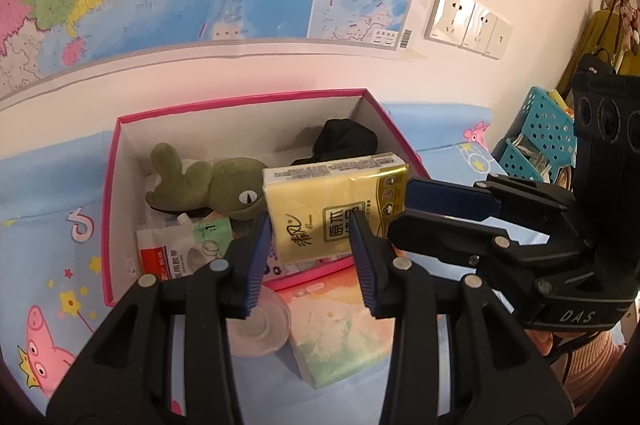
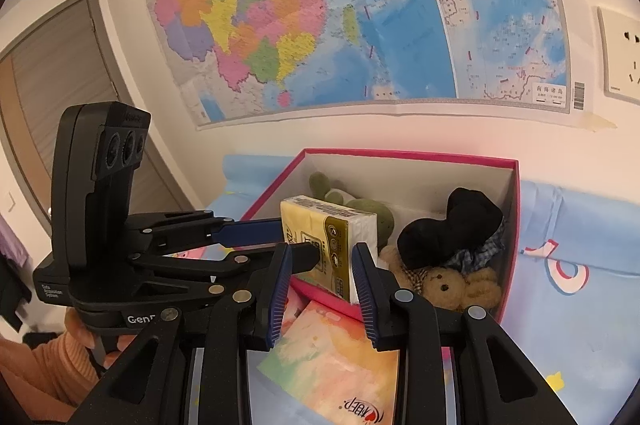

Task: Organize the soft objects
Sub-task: 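Carry the yellow pack into the pink box and open the right gripper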

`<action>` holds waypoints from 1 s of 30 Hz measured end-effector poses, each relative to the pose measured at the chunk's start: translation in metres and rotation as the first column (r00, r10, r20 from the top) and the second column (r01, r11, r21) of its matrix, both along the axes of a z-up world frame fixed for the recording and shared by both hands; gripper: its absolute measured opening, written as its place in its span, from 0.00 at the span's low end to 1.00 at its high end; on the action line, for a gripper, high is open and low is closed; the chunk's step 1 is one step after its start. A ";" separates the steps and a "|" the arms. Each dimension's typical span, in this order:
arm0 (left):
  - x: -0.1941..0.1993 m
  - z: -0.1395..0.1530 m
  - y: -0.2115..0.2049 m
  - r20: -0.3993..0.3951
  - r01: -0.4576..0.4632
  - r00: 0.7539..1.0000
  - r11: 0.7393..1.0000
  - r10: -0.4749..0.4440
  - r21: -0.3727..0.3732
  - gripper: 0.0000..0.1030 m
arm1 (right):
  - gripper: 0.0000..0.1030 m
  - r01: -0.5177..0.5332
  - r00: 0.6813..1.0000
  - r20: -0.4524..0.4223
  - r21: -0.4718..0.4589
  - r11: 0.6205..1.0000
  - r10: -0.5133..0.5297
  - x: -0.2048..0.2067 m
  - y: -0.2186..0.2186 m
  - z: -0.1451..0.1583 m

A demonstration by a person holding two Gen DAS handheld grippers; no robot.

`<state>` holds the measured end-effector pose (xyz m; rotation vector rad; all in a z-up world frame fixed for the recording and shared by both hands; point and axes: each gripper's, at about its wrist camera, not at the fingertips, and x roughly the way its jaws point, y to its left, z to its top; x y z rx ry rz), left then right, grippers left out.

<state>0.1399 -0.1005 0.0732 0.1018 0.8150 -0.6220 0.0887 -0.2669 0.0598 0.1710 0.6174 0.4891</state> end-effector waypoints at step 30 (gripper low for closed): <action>0.035 -0.018 -0.004 -0.096 -0.040 0.994 0.999 0.043 0.030 0.40 | 0.31 0.028 0.996 -0.080 0.006 1.000 -0.027 0.038 -0.005 -0.012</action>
